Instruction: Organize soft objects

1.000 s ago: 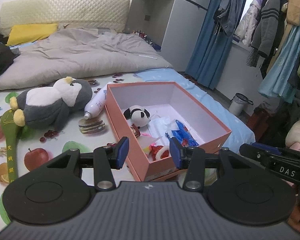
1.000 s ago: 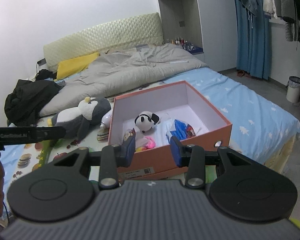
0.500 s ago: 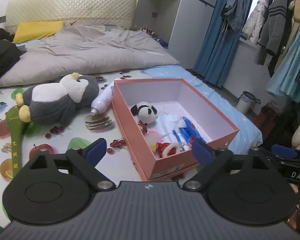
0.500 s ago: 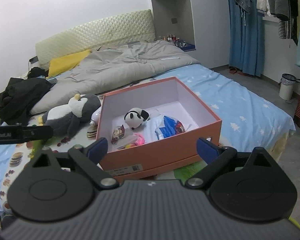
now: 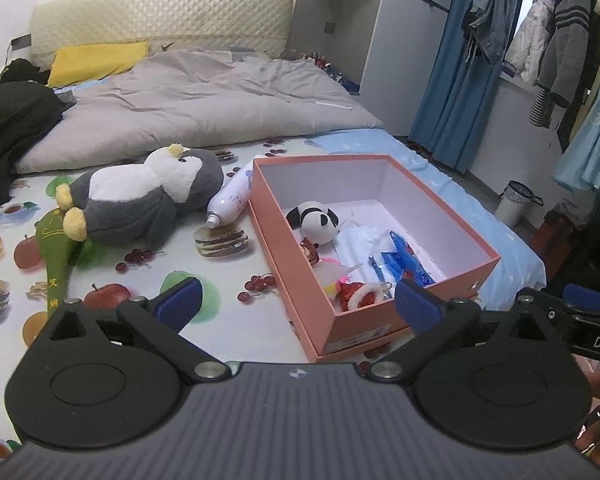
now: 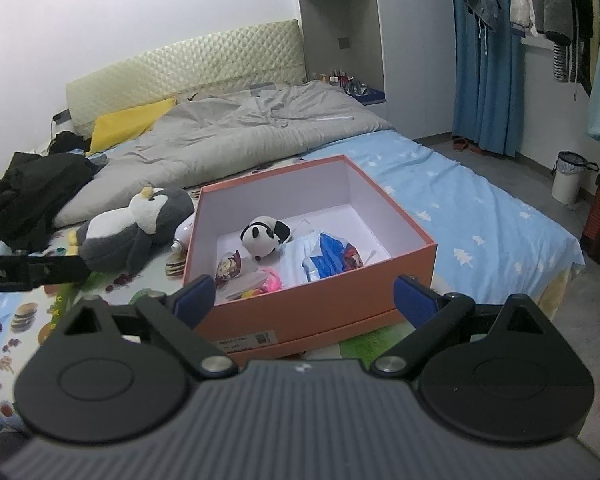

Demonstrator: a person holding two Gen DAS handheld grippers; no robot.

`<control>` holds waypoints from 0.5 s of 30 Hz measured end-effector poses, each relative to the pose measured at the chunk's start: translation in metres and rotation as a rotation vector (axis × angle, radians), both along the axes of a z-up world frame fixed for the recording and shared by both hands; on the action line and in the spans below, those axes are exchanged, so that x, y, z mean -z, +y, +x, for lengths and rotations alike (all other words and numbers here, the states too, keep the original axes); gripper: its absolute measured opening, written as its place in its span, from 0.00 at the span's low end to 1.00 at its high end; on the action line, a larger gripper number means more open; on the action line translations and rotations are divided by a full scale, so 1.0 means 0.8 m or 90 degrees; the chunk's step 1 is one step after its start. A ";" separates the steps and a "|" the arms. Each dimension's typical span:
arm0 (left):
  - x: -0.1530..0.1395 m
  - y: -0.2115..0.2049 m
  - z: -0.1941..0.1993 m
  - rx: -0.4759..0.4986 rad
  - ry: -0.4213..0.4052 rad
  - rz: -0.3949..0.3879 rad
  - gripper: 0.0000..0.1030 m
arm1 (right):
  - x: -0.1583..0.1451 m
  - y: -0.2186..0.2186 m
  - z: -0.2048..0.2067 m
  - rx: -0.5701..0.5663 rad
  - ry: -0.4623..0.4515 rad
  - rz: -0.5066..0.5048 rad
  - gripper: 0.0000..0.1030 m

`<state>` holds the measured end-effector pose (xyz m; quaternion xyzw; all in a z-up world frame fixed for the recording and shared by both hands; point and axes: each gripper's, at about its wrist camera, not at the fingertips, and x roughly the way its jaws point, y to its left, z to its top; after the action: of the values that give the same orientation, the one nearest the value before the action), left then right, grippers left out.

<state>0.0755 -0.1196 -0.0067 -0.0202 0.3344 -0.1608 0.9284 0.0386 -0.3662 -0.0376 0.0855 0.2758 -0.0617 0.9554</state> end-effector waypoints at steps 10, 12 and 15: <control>0.002 -0.003 -0.005 0.011 0.002 0.001 1.00 | 0.000 0.000 0.001 0.009 -0.004 0.000 0.95; 0.002 -0.004 -0.004 0.013 0.003 0.003 1.00 | 0.000 0.000 0.001 0.007 -0.004 -0.001 0.95; 0.002 -0.006 -0.004 0.015 0.001 0.004 1.00 | 0.000 0.002 0.000 0.003 -0.005 -0.002 0.95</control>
<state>0.0723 -0.1241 -0.0082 -0.0136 0.3359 -0.1711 0.9261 0.0390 -0.3650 -0.0377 0.0848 0.2721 -0.0639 0.9564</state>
